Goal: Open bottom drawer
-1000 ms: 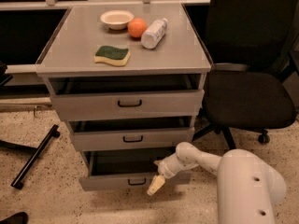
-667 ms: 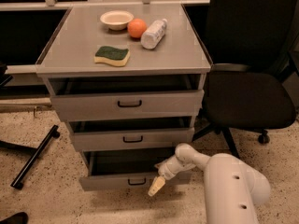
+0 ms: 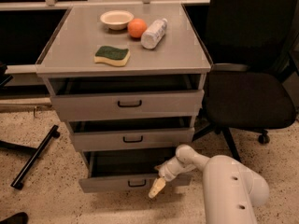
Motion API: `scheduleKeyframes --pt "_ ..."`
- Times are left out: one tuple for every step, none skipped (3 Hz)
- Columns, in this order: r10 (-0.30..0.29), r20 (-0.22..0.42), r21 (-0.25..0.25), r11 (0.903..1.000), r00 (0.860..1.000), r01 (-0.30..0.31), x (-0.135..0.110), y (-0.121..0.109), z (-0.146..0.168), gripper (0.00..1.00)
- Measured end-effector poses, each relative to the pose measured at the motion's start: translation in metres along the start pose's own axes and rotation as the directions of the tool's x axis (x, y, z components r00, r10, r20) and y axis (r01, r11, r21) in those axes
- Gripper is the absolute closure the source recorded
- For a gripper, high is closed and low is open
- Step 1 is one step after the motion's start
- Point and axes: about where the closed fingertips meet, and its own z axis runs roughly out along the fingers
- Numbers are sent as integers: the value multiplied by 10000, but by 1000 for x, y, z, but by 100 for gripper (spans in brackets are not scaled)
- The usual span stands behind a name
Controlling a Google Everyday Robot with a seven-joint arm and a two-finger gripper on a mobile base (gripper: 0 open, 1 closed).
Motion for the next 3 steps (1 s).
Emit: scheduleKeyframes --pt "231 622 381 9989 9978 -255 -8 15 -32 0" --pt "700 921 -61 9976 9933 -697 11 55 -34 0" --pt "699 921 -61 9976 9933 -696 10 55 -34 0"
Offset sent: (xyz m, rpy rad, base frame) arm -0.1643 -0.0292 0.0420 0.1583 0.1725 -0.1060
